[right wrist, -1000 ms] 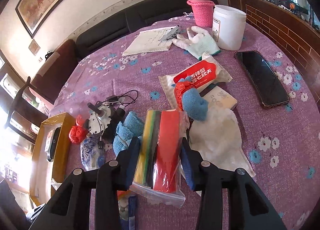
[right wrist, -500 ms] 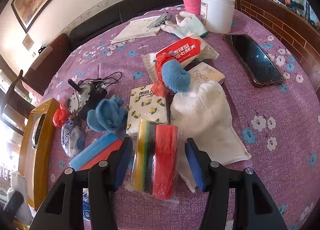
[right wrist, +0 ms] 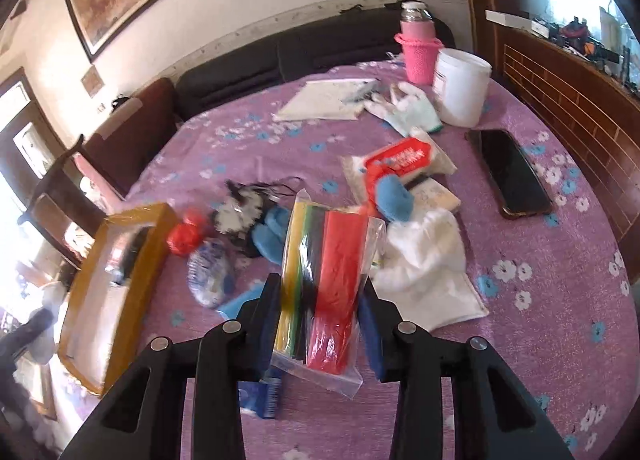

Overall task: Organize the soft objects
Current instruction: 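Place white cloth in tray with left tool while right tool places sponge bag, then return both tools to table and grasp blue Vinda tissue pack with left tool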

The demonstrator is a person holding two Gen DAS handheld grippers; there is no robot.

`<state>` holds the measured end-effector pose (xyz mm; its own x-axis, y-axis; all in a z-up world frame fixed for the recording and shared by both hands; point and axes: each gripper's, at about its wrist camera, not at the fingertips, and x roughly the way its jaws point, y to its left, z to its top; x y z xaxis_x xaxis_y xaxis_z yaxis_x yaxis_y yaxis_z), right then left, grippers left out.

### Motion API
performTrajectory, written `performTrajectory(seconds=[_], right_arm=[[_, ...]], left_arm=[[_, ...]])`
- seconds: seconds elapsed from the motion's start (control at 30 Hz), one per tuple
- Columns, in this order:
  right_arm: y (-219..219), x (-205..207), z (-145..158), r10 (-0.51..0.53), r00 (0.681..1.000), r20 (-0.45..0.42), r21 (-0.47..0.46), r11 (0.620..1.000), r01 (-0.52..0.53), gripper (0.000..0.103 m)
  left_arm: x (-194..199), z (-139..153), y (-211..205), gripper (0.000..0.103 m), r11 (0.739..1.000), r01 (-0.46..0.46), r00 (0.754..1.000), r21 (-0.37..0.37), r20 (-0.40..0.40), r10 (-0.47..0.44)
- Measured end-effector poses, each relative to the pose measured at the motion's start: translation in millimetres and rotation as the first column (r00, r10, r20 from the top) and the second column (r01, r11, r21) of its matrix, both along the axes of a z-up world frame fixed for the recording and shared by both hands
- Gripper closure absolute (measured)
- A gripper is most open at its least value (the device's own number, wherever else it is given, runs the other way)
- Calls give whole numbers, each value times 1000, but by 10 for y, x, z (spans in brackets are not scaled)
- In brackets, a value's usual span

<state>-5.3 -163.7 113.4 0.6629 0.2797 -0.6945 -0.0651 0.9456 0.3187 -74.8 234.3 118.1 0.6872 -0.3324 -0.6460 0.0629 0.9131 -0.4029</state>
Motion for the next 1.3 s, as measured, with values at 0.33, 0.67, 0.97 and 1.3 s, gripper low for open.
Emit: performTrajectory(seconds=[0.33, 0.67, 0.97, 1.3], right_arm=[[1723, 458, 63, 363, 929, -67, 91, 930, -357, 63], [2943, 783, -549, 536, 818, -208, 113, 844, -524, 62], [3280, 933, -723, 492, 847, -202, -58, 857, -512, 57], [2575, 690, -239, 437, 894, -92, -5, 898, -440, 30]], left_arm=[[1068, -510, 717, 92, 994, -111, 978, 6, -178, 111], [1515, -724, 1103, 65, 976, -216, 960, -22, -190, 208], [970, -360, 1198, 37, 975, -213, 975, -68, -73, 208], [334, 30, 898, 23, 985, -170, 985, -32, 27, 171]])
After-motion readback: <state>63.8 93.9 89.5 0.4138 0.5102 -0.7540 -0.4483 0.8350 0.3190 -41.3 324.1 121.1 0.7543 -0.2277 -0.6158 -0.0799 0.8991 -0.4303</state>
